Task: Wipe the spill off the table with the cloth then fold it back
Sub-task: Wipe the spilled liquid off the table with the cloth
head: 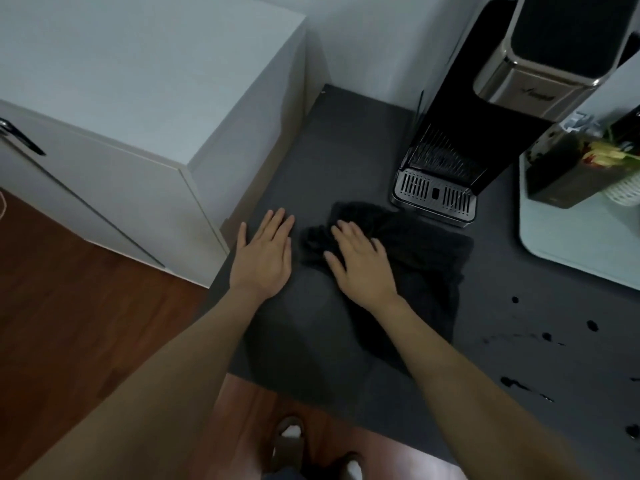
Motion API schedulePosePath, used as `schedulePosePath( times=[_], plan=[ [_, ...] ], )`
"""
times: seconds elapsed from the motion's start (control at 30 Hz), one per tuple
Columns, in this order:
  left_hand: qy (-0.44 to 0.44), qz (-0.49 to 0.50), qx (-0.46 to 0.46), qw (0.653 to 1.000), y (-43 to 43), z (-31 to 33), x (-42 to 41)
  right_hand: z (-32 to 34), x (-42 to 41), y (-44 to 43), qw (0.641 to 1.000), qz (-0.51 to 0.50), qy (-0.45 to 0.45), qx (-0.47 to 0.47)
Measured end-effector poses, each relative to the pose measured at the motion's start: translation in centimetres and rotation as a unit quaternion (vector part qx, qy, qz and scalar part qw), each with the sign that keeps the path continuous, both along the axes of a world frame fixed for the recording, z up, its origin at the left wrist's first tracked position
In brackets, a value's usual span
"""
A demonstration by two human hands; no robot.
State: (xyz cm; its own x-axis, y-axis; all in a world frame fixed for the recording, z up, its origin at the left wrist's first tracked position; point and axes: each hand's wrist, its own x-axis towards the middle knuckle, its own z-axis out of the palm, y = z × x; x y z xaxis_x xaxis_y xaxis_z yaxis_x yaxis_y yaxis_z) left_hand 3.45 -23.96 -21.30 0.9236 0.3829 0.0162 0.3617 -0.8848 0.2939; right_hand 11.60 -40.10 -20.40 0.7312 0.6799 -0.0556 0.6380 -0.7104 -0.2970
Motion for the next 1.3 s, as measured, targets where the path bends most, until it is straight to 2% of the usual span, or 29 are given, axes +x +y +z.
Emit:
schedulePosePath(
  times=[0.07,0.13,0.17,0.23,0.3,0.37,0.43,0.53,0.6,0.67,0.73,0.8,0.9,0.97,1.03,1.2,1.23,1.3],
  plan=[
    [0.001,-0.002,-0.003,1.000,-0.1,0.1,-0.1,0.3,-3.6,-3.1,0.996,0.083,-0.009,0.008],
    [0.006,-0.002,-0.005,1.000,-0.1,0.2,-0.1,0.2,-5.7,-7.6,0.993,0.108,-0.036,0.008],
    [0.008,-0.003,-0.005,1.000,0.0,0.2,-0.1,0.2,-5.7,-9.6,0.995,0.082,-0.049,-0.005],
    [0.012,-0.007,-0.003,1.000,0.0,0.4,-0.1,0.3,-4.1,-12.2,0.998,-0.039,-0.036,-0.034],
    [0.015,-0.009,-0.004,1.000,0.0,0.4,0.0,0.4,-1.4,-11.7,0.984,-0.167,0.018,-0.052],
    [0.015,-0.008,-0.004,1.000,0.1,0.4,0.0,0.1,0.8,-8.9,0.974,-0.218,0.021,-0.063],
    [0.012,-0.008,-0.005,1.000,0.1,0.4,0.1,0.0,0.9,-5.3,0.980,-0.187,0.002,-0.063],
    [0.011,-0.002,-0.008,1.000,0.2,0.3,0.1,-0.2,-3.1,-3.4,0.998,-0.052,-0.024,-0.038],
    [0.010,0.000,-0.008,1.000,-0.1,0.3,-0.1,-0.2,-7.2,-5.8,0.998,0.034,-0.035,-0.030],
    [0.008,0.003,-0.009,1.000,-0.2,0.4,-0.2,-0.4,-10.1,-10.1,0.996,0.069,-0.046,-0.042],
    [0.013,0.001,-0.005,1.000,-0.3,0.4,-0.2,-0.2,-9.9,-14.3,0.996,0.018,-0.052,-0.075],
    [0.013,-0.003,-0.001,1.000,-0.2,0.4,-0.1,0.2,-7.4,-16.3,0.991,-0.080,-0.044,-0.101],
    [0.009,-0.001,0.002,1.000,-0.1,0.2,0.1,0.4,-2.8,-14.0,0.982,-0.168,-0.011,-0.088],
    [0.006,-0.005,0.006,1.000,-0.1,0.2,0.1,0.3,-1.5,-11.1,0.982,-0.174,-0.012,-0.076],
    [0.005,-0.002,0.008,1.000,-0.2,0.2,0.1,0.2,-2.2,-9.6,0.989,-0.137,-0.022,-0.054],
    [0.035,0.012,0.038,0.999,-0.3,0.7,0.3,0.3,-9.1,-15.3,0.999,-0.004,-0.041,-0.033],
    [0.035,0.017,0.048,0.998,-0.7,1.1,0.8,0.3,-9.7,-17.4,0.998,-0.016,-0.035,-0.040],
    [0.019,0.033,0.058,0.998,-1.8,1.8,1.6,0.6,-9.4,-21.2,0.993,-0.103,-0.025,-0.049]
  ],
)
